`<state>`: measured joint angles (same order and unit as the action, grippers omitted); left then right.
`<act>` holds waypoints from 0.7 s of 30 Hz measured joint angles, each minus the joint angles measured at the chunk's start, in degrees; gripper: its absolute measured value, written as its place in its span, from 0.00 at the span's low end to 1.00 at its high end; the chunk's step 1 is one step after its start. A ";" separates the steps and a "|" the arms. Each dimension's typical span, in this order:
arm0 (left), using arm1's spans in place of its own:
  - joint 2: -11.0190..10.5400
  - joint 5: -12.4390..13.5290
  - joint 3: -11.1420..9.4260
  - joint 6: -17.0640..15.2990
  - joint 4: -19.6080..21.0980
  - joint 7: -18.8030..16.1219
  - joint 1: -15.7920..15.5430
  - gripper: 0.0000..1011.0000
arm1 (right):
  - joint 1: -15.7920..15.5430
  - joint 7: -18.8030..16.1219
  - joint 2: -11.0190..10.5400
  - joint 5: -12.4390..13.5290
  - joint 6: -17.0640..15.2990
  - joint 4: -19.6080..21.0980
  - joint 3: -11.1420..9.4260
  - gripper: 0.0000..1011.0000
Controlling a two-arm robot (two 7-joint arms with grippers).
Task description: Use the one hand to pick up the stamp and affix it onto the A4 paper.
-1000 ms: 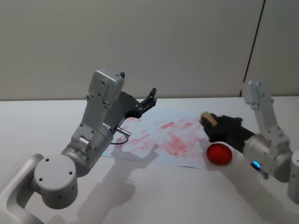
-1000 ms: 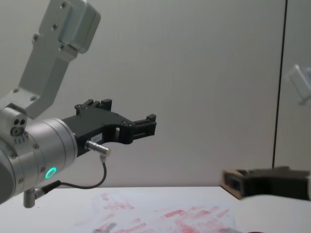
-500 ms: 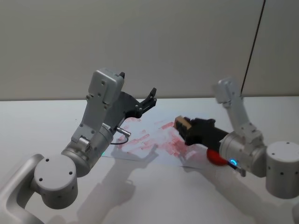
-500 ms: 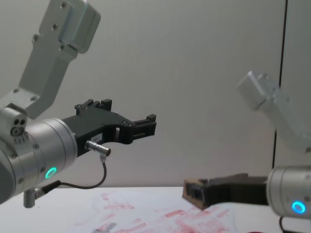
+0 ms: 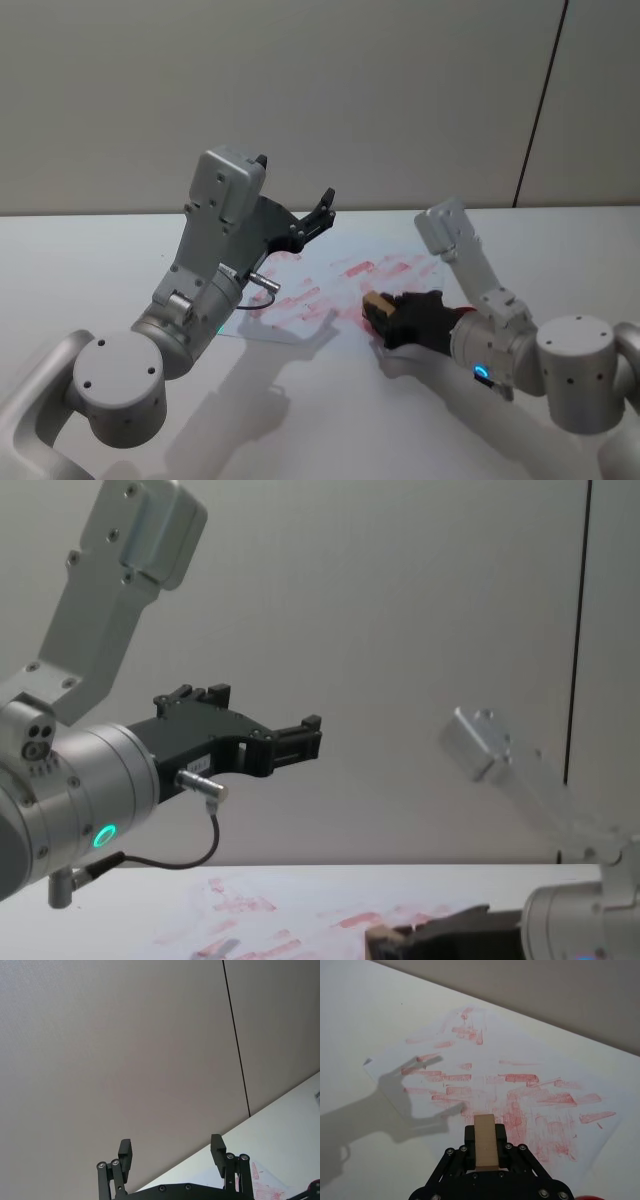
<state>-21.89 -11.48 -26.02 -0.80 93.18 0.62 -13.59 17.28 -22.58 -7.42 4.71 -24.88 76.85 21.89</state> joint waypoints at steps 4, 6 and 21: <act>0.00 0.00 0.00 0.00 0.00 0.00 0.00 0.99 | 0.28 -0.13 0.26 -0.84 -0.68 -1.19 0.37 0.22; 0.00 0.00 0.00 0.00 0.00 0.00 0.00 0.99 | 0.45 -0.16 0.37 -1.16 -1.16 -1.58 0.50 0.22; 0.00 0.00 0.00 0.00 0.00 0.00 0.00 0.99 | 1.73 0.19 0.88 -1.33 -3.73 -2.00 0.33 0.22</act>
<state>-21.89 -11.48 -26.02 -0.79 93.18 0.62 -13.59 19.01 -22.39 -6.54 3.38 -28.60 74.85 22.21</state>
